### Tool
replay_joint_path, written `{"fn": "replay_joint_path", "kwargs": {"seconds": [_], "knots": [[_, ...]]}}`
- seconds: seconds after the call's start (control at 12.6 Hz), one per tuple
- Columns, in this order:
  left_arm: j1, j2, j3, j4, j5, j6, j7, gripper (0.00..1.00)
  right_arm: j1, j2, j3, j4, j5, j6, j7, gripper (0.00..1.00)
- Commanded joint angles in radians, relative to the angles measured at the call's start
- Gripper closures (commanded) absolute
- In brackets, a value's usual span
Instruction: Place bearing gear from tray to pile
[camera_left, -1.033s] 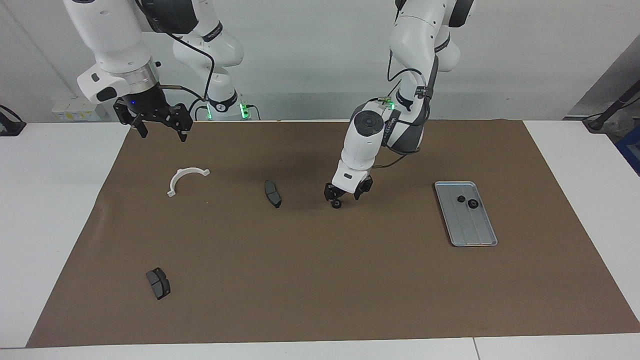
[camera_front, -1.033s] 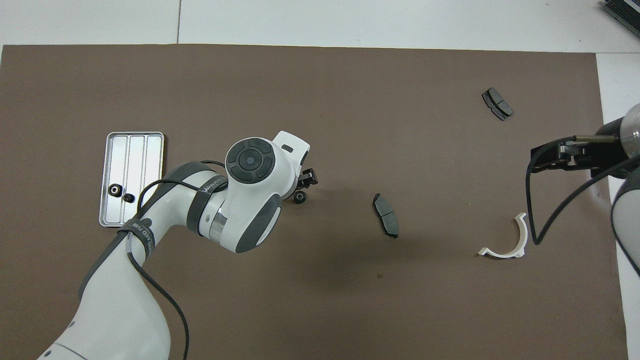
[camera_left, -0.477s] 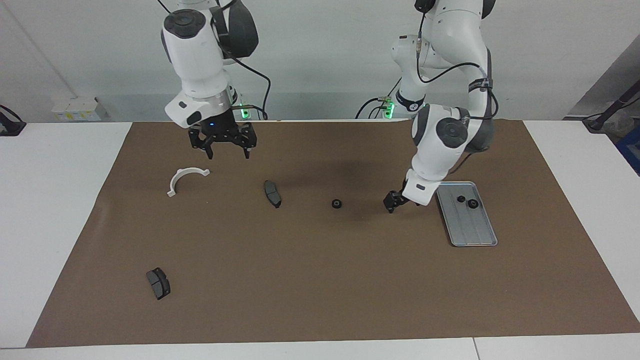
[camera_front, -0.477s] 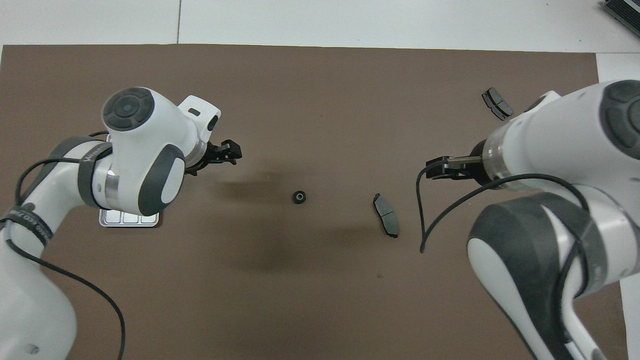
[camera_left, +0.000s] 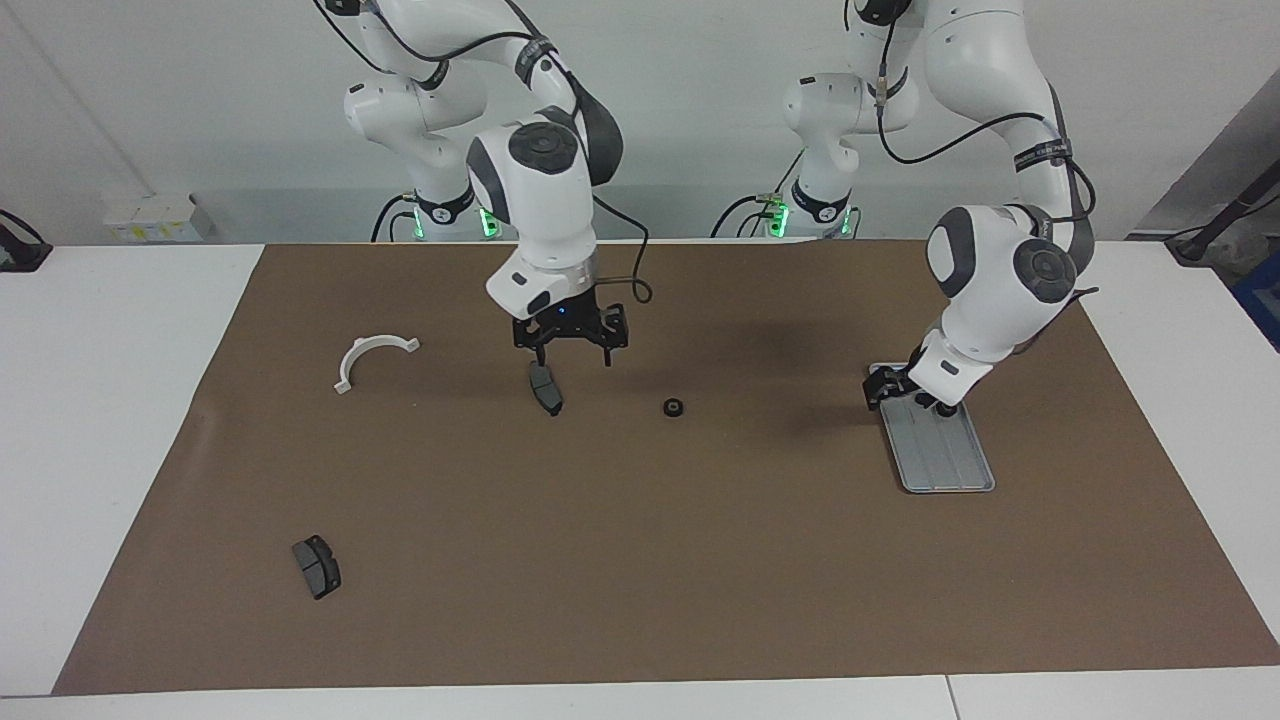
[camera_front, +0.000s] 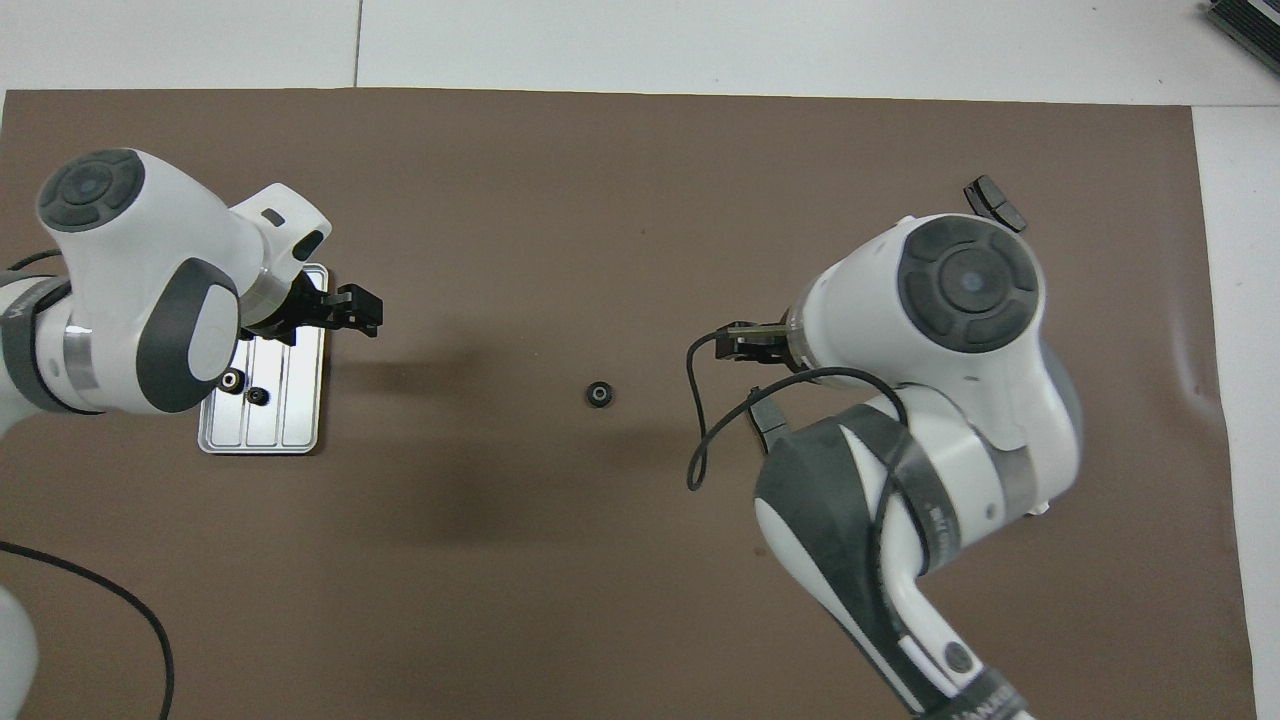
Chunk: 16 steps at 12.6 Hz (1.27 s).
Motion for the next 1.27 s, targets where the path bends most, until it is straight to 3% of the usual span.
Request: {"fn": "replay_joint_path", "kwargs": {"seconds": [0.0, 0.32, 0.56, 0.95, 1.19], "knots": [[0.06, -0.066, -0.009, -0.097, 0.001, 0.026, 0.02, 0.1, 0.044, 0.1, -0.004, 0.074, -0.048, 0.044, 0.102, 0.0], [0.066, -0.097, -0.001, -0.171, 0.009, 0.087, -0.142, 0.1, 0.127, 0.296, -0.004, 0.21, -0.14, 0.054, 0.236, 0.0], [0.051, -0.114, -0.001, -0.208, 0.078, 0.104, -0.396, 0.11, 0.137, 0.324, -0.003, 0.201, -0.137, 0.147, 0.242, 0.0], [0.047, -0.121, -0.001, -0.277, 0.08, 0.224, -0.575, 0.17, 0.169, 0.329, -0.001, 0.16, -0.131, 0.135, 0.237, 0.02], [0.048, -0.126, -0.001, -0.314, 0.08, 0.282, -0.618, 0.23, 0.171, 0.326, -0.001, 0.149, -0.13, 0.138, 0.237, 0.16]]}}
